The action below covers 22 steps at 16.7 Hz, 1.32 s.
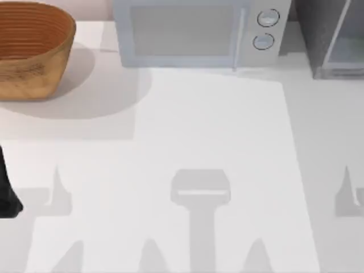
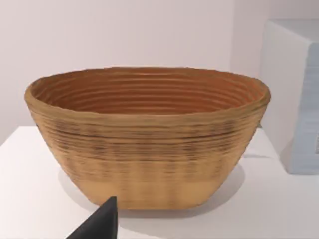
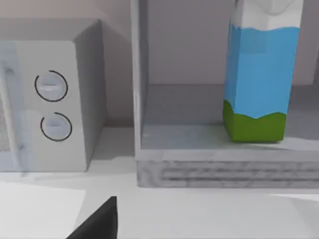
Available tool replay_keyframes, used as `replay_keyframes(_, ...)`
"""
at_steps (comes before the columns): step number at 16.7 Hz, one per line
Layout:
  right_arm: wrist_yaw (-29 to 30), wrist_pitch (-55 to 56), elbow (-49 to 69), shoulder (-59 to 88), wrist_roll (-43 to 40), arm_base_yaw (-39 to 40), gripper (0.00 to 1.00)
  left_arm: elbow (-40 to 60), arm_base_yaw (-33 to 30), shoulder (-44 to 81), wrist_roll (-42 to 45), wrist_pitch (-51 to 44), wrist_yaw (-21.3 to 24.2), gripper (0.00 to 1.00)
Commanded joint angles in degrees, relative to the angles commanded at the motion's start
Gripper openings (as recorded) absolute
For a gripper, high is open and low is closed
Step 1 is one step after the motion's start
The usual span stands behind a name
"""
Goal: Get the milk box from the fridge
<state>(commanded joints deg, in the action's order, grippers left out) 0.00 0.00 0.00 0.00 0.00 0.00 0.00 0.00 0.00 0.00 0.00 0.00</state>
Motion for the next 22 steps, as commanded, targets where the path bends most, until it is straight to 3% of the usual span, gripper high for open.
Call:
replay_keyframes(4, -0.76, 1.79, 0.32, 1.77, 0.00, -0.62, 1.00, 0.00, 0.00, 0.00, 0.00, 0.00, 0.00, 1.00)
replay_keyframes(7, -3.39, 9.06, 1.53, 8.96, 0.01, -3.09, 1.00, 0.00, 0.00, 0.00, 0.00, 0.00, 0.00, 1.00)
replay_keyframes(22, -24.39, 76.21, 8.24, 85.82, 0.97, -25.21, 1.00, 0.00, 0.00, 0.00, 0.00, 0.00, 0.00, 1.00)
